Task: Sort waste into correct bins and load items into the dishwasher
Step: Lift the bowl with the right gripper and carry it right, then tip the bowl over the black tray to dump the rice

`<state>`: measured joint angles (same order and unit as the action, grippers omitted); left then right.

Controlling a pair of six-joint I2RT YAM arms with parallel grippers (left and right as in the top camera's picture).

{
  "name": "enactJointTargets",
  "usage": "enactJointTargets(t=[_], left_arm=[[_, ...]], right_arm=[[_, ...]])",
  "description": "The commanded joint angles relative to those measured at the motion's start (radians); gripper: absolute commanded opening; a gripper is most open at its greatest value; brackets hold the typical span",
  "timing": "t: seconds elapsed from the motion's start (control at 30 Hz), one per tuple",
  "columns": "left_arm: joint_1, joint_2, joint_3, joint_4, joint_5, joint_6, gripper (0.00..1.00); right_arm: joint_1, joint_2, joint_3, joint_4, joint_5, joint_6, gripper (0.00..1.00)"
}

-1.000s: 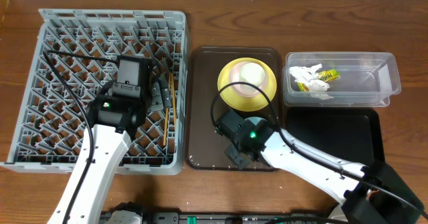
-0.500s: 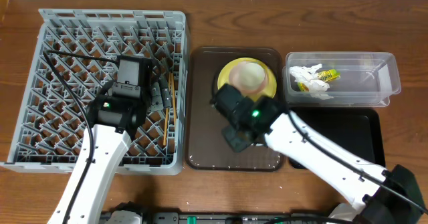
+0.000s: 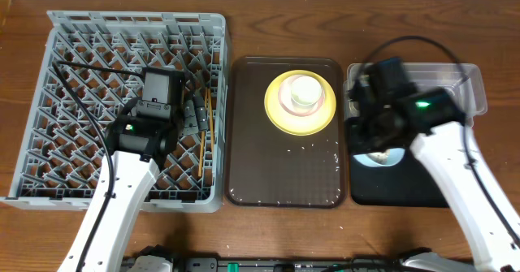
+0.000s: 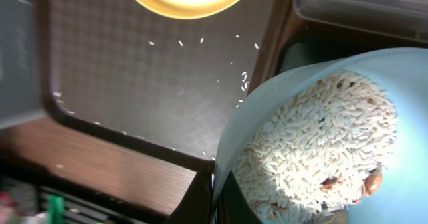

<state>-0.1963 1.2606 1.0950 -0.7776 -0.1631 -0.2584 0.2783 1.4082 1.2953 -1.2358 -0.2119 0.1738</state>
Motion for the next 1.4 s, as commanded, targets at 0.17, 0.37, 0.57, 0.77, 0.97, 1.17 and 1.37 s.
enactJointTargets(t=[0.17,0.37,0.57,0.77,0.97,1.17,1.37], left_arm=[[0.006,0.002,0.000,0.000,-0.005,-0.002,0.93],[0.006,0.002,0.000,0.000,-0.005,-0.002,0.93],[0.006,0.002,0.000,0.000,-0.005,-0.002,0.93],[0.006,0.002,0.000,0.000,-0.005,-0.002,0.93],[0.006,0.002,0.000,0.000,-0.005,-0.002,0.93],[0.006,0.002,0.000,0.000,-0.005,-0.002,0.93],[0.006,0.002,0.000,0.000,-0.005,-0.002,0.93]], right_arm=[[-0.292,-0.096,-0.033,-0.010,-0.292,-0.185,0.01],[-0.475,-0.100,-0.171,0.027,-0.492,-0.313,0.01],[-0.681,-0.100,-0.357,0.148,-0.731,-0.367,0.01],[-0.857,-0.099,-0.490,0.300,-1.000,-0.437,0.01],[-1.003,-0.098,-0.617,0.443,-1.196,-0.432,0.01],[-1.111,-0.097,-0.698,0.475,-1.347,-0.417,0.01],[-1.105,-0.097,-0.710,0.484,-1.347,-0.441,0.01]])
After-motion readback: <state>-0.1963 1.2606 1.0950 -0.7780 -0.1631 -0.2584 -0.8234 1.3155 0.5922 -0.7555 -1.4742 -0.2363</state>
